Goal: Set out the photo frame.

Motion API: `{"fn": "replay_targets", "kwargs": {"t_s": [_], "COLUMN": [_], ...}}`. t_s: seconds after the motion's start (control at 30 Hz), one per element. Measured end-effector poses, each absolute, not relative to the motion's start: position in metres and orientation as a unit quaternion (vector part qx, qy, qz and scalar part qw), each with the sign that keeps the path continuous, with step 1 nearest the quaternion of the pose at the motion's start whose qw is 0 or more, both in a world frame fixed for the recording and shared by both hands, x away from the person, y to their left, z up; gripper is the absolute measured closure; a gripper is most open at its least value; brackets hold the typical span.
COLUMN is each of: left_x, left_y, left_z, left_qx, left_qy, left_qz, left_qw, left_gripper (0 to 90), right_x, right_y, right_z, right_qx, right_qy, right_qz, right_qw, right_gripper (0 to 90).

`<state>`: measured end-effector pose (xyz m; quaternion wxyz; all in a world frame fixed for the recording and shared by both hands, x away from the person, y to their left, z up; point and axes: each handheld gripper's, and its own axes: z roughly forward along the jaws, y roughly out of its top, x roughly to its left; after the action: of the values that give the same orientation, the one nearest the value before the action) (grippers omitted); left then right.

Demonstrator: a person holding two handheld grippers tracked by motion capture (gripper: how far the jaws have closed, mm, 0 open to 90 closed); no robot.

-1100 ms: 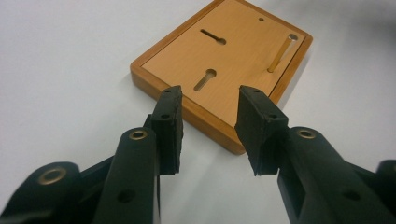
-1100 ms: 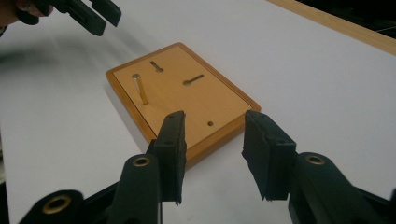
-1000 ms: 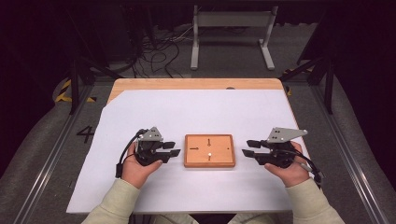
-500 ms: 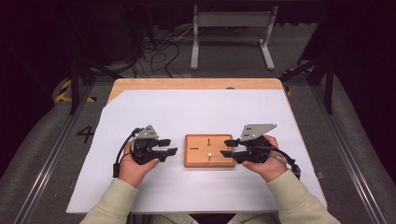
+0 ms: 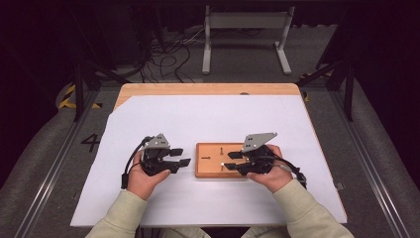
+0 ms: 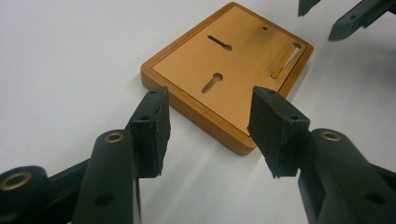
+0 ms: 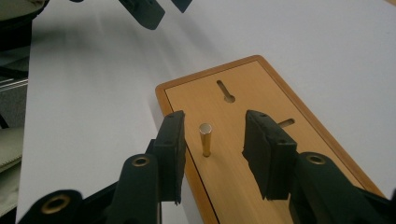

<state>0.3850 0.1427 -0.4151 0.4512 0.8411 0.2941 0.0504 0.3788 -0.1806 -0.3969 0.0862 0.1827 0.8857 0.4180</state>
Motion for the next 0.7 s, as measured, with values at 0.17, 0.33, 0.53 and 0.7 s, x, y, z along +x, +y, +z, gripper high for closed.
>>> {"fn": "replay_targets", "kwargs": {"t_s": [0.17, 0.33, 0.53, 0.7], "left_x": [0.385, 0.386, 0.386, 0.387], "left_y": [0.143, 0.144, 0.143, 0.144], "left_z": [-0.416, -0.416, -0.417, -0.418], "left_qx": [0.840, 0.841, 0.841, 0.841], "left_qy": [0.297, 0.296, 0.298, 0.298], "left_qz": [0.050, 0.050, 0.048, 0.049], "left_qw": [0.452, 0.450, 0.448, 0.449], "left_gripper": [48.6, 48.8, 49.0, 49.1], "right_x": [0.383, 0.386, 0.388, 0.388], "right_y": [-0.173, -0.167, -0.161, -0.156], "right_z": [-0.410, -0.418, -0.426, -0.429], "right_qx": [0.177, 0.173, 0.158, 0.129], "right_qy": [0.891, 0.897, 0.906, 0.912], "right_qz": [0.410, 0.400, 0.384, 0.376], "right_qw": [0.082, 0.075, 0.080, 0.097], "right_gripper": [62.0, 66.7, 76.1, 83.3]}}
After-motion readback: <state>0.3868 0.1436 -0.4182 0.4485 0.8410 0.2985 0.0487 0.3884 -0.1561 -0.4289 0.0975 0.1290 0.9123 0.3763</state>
